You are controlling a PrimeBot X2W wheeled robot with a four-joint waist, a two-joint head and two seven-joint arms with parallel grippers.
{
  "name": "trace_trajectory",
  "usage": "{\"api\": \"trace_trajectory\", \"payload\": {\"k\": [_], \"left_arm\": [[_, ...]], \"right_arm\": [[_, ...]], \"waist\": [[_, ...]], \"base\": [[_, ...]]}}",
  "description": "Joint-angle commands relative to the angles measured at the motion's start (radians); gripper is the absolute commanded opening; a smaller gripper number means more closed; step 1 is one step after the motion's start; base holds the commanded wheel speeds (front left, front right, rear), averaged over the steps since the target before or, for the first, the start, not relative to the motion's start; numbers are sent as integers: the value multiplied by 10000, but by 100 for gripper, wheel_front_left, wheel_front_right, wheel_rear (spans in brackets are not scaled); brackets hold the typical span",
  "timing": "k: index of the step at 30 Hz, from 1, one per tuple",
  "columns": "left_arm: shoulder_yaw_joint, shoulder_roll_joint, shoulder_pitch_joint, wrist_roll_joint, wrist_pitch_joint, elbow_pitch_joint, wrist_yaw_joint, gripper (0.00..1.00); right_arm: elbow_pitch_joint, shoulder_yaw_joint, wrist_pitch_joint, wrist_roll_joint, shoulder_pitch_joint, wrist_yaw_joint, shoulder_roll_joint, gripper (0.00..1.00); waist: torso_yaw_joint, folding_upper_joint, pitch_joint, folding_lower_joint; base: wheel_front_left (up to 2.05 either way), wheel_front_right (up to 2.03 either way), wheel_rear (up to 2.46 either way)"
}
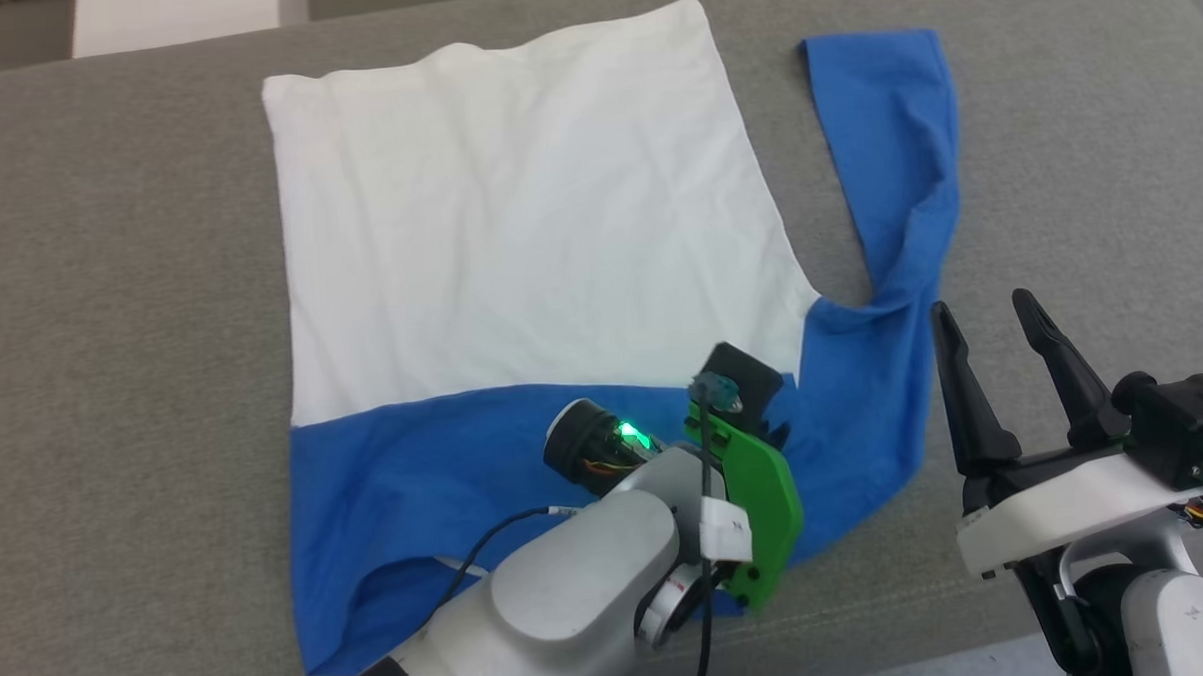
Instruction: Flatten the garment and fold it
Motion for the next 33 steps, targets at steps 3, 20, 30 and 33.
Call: {"api": "trace_trajectory", "payload": {"k": [3, 20, 30, 33], "left_arm": [[-738, -13, -388, -141, 247, 645, 11, 0], [790, 78, -1218, -1876, -3120, 249, -76, 100], [3907, 2159, -133, -279, -4445, -1177, 663, 100], [5283, 2562, 873, 662, -4448, -2193, 759, 100]], "right_arm": [[129, 89, -163, 147, -232, -17, 23, 100], [469, -714, -2, -188, -498, -17, 9, 100], [1612, -1719, 892, -436, -2109, -17, -546, 100], [2343, -2037, 1152, -403, -2974, -17, -849, 100]], "waist": [[-390, 0, 306, 0], [434, 0, 354, 0], [1347, 0, 636, 0], [1554, 0, 877, 0]], "base": [[0, 0, 0], [0, 0, 0], [0, 0, 0], [0, 0, 0]]}}
